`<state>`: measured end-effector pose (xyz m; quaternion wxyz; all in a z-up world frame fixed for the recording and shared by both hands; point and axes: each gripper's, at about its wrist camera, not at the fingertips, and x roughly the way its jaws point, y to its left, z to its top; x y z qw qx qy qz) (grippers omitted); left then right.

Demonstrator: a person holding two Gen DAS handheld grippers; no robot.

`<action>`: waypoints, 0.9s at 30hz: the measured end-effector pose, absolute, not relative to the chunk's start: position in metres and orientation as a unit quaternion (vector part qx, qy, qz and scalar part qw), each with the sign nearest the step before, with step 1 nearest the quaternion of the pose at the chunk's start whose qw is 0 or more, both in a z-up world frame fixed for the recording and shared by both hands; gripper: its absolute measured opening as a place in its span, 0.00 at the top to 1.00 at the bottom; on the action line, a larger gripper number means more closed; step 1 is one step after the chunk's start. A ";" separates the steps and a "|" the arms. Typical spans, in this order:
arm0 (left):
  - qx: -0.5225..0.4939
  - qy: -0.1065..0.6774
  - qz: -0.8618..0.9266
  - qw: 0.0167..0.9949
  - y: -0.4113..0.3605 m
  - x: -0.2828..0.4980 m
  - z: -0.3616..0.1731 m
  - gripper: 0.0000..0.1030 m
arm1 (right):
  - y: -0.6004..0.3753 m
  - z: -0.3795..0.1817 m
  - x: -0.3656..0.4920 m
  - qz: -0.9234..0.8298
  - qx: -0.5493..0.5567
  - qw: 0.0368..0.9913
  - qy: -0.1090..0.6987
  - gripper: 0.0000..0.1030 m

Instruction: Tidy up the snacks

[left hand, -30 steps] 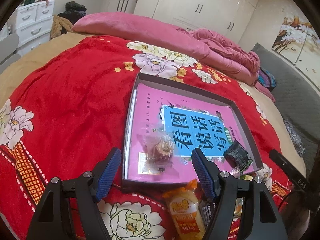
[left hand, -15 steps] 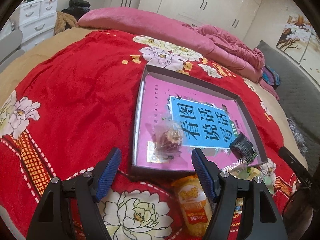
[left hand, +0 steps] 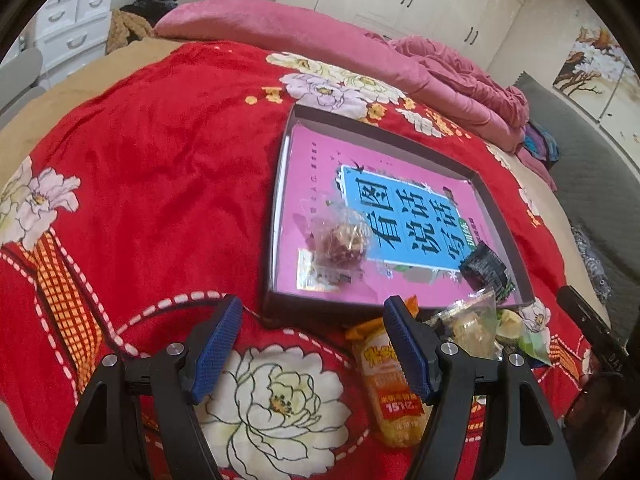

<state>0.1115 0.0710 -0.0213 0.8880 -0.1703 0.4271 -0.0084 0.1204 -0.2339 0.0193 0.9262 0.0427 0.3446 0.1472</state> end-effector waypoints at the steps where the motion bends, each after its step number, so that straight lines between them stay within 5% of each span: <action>1: -0.174 0.429 -0.011 0.886 0.071 0.111 -0.022 0.28 | -0.233 0.019 0.120 0.148 0.042 0.926 0.345 0.28; 27: -0.179 0.451 -0.047 0.873 0.038 0.097 -0.031 0.28 | -0.210 -0.003 0.116 0.198 0.005 0.899 0.391 0.28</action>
